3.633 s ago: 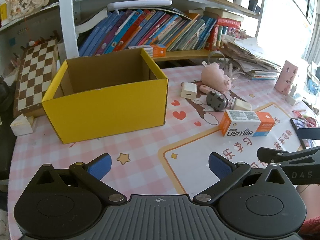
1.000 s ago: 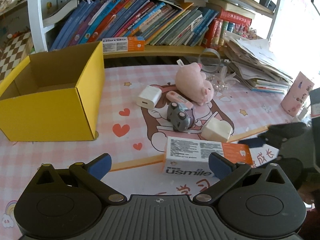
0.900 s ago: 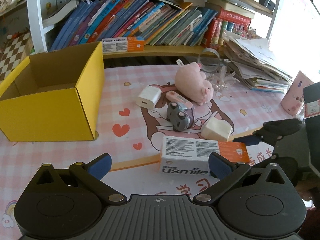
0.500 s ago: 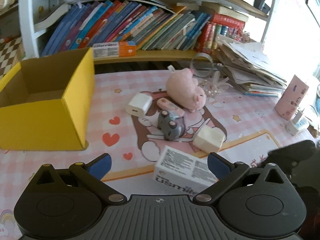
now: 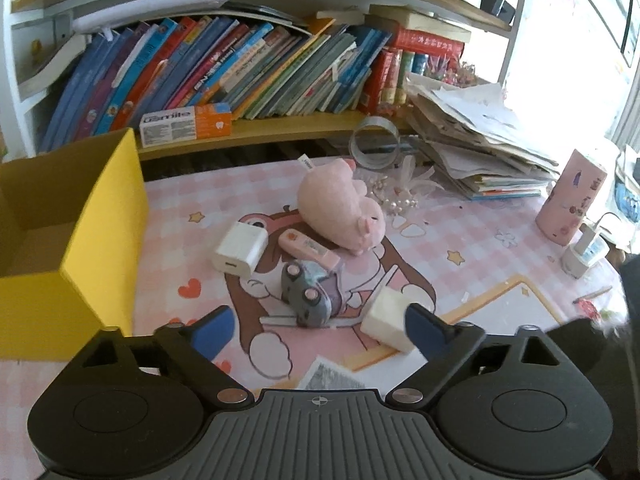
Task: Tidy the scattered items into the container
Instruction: 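Grasp the grey toy car with the left tool while the right tool holds the usmile box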
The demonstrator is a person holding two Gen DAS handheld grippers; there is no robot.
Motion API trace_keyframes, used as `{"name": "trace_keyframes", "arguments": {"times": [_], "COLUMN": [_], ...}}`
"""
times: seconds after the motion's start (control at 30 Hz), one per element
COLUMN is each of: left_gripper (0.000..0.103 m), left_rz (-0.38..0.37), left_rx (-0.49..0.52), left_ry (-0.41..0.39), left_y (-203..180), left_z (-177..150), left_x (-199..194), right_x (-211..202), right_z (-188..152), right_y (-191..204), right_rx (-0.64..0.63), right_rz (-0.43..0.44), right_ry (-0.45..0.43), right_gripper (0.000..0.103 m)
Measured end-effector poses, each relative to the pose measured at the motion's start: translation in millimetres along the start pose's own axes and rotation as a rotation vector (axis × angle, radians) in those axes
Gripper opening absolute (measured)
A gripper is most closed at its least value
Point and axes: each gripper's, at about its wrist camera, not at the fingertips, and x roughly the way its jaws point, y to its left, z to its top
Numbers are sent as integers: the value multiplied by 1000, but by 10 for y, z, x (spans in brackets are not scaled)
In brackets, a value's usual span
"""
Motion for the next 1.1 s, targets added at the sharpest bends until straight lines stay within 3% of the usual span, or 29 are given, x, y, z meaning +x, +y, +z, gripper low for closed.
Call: {"name": "trace_keyframes", "arguments": {"times": [0.13, 0.6, 0.77, 1.1], "left_gripper": [74, 72, 55, 40], "left_rz": [0, 20, 38, 30], "left_rx": [16, 19, 2, -14], "left_ry": [38, 166, 210, 176], "left_y": [-21, -31, 19, 109], "left_z": [93, 219, 192, 173], "left_x": [254, 957, 1113, 1065], "right_x": [-15, 50, 84, 142], "right_z": [-33, -27, -12, 20], "right_y": [-45, -93, -108, -171], "right_rx": [15, 28, 30, 40], "right_rz": [7, 14, 14, 13], "right_ry": [-2, 12, 21, 32], "right_gripper": [37, 38, 38, 38]}}
